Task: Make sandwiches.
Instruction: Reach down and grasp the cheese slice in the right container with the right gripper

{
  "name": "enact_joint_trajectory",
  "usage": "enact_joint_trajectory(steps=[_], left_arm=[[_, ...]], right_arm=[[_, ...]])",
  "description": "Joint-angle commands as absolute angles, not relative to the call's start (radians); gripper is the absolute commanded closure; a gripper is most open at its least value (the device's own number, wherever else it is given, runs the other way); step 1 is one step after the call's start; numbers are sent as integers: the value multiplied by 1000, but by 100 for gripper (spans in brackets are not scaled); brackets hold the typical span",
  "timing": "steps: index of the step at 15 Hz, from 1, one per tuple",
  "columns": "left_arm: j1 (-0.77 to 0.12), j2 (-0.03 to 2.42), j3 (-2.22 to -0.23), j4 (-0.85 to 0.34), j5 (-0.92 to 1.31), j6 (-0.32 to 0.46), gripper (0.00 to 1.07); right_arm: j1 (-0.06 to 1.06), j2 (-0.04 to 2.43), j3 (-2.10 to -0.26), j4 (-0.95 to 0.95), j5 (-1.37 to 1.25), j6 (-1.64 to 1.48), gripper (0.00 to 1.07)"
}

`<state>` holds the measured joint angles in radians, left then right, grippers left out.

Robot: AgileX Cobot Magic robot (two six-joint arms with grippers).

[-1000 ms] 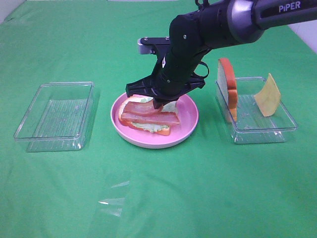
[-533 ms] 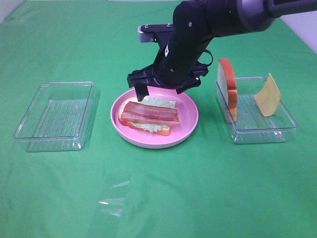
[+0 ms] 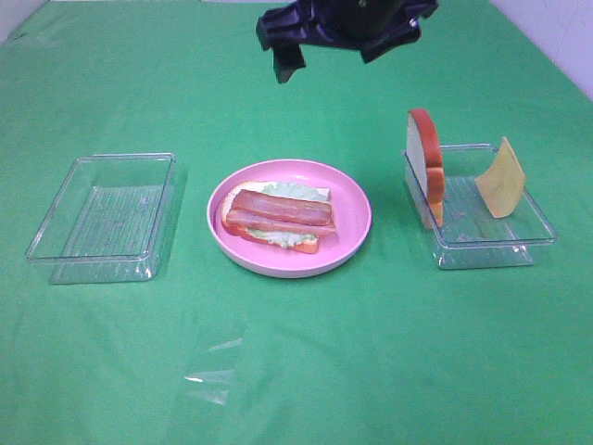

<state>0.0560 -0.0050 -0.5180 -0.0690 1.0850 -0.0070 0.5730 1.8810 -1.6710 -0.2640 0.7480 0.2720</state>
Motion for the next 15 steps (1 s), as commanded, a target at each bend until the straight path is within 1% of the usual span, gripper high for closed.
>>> enact_joint_trajectory(steps=[1,2,3,5,6,8,10,11,13,15], left_arm=[[60,-20,-517,-68,1074,-17,4],[60,-20,-517,-68,1074,-17,4],[60,-20,-517,-68,1074,-17,4],[60,-20,-517,-68,1074,-17,4],[60,-20,-517,-68,1074,-17,4],[60,-20,-517,-68,1074,-17,4],[60,-20,-517,-68,1074,-17,4],[60,-20,-517,-68,1074,-17,4],[60,-20,-517,-68,1074,-17,4],[60,-20,-517,-68,1074,-17,4]], right_arm=[[506,1872,-1776,-284,929,186,11],[484,1872,-1795,-284,958,170,11],[378,1872,-1822,-272,1022,134,11],[255,1872,-1822,-234,1072,107,11],[225,1872,-1822,-226,1082,95,11],[122,1872,-1822,-195,1113,66,11],[49,1872,-1822,-136,1121,28,11],[0,1872,-1822,-65,1121,-20,11],[-23,1881,-1822,-33,1101,-49,11],[-22,1922,-1821,-21,1093,-49,11]])
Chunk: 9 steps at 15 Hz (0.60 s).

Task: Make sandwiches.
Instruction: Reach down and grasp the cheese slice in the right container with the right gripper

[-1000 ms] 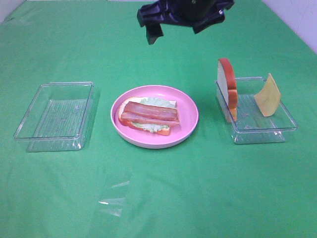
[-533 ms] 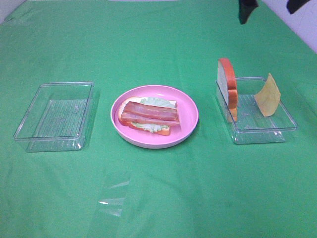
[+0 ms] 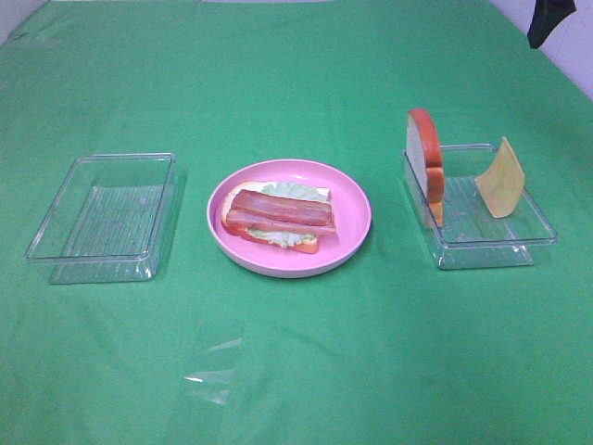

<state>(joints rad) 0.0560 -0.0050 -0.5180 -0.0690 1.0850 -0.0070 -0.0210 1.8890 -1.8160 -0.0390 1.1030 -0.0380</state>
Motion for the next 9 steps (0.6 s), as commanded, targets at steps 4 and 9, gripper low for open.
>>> enact_joint_trajectory(steps=[4,9], left_arm=[[60,-20,-517,-68,1074,-17,4],[60,-20,-517,-68,1074,-17,4]], right_arm=[[-22,2048,-1821,-10,1083,-53,11],[-22,2213,-1821,0,1030,-53,12]])
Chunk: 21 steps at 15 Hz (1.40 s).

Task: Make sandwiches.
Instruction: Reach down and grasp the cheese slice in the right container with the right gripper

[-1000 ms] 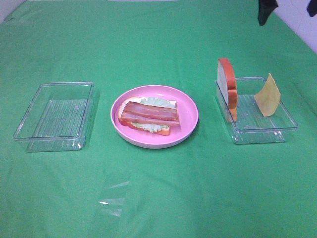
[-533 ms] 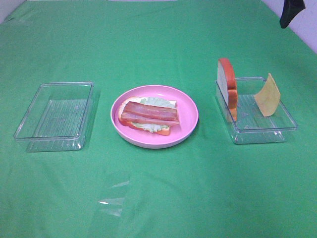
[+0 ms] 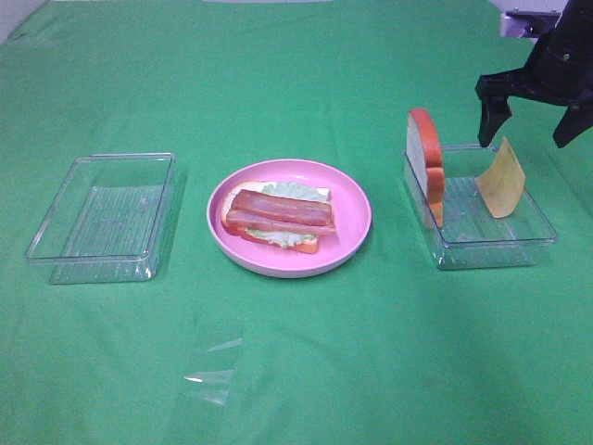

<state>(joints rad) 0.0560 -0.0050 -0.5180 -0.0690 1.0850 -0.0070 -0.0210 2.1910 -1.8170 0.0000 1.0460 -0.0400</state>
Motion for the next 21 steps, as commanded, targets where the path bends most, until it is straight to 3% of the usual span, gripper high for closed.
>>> enact_joint_trajectory(steps=[1,6,7,9,12,16,17,21], left_arm=[[60,-20,-517,-68,1074,-17,4],[60,-20,-517,-68,1074,-17,4],[60,-20,-517,-68,1074,-17,4],[60,-20,-517,-68,1074,-17,4],[60,-20,-517,-68,1074,-17,4],[60,-20,-517,-68,1074,-17,4],[60,-20,-517,-68,1074,-17,4],[60,-20,-517,-68,1074,-17,4]], right_arm=[[-22,2219,-1821,0,1025,-53,13],[-22,2261,-1821,0,1011,-53,20],[-22,2267,-1821,0,1013,-53,40],[-22,2267,-1821,0,1014,-52,69],[-22,2267,-1821,0,1015,-52,92],[-22,2264,-1821,0,1015,-52,98],[-22,2259,-1821,0,1015,-53,107],[-22,2256,-1821,0,1015,-54,107]])
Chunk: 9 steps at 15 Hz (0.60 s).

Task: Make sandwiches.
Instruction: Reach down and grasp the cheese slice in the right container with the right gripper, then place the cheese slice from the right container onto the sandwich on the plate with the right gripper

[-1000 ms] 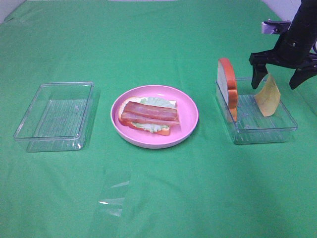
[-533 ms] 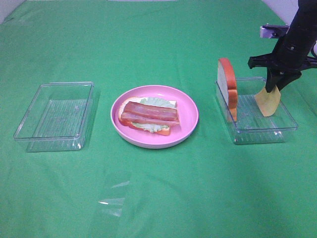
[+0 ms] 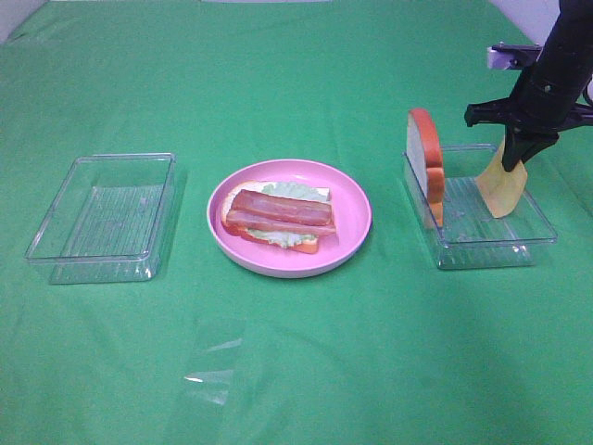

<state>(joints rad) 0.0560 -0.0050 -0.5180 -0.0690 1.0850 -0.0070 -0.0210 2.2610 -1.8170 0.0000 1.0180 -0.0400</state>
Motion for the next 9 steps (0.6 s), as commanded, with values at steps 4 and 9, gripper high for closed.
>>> enact_joint_trajectory(steps=[4,9], left_arm=[[60,-20,-517,-68,1074,-17,4],[60,-20,-517,-68,1074,-17,4]], right_arm=[[-22,2205,-1837,0,1026,-54,107],[-22,2110,-1887,0,1088,-56,107]])
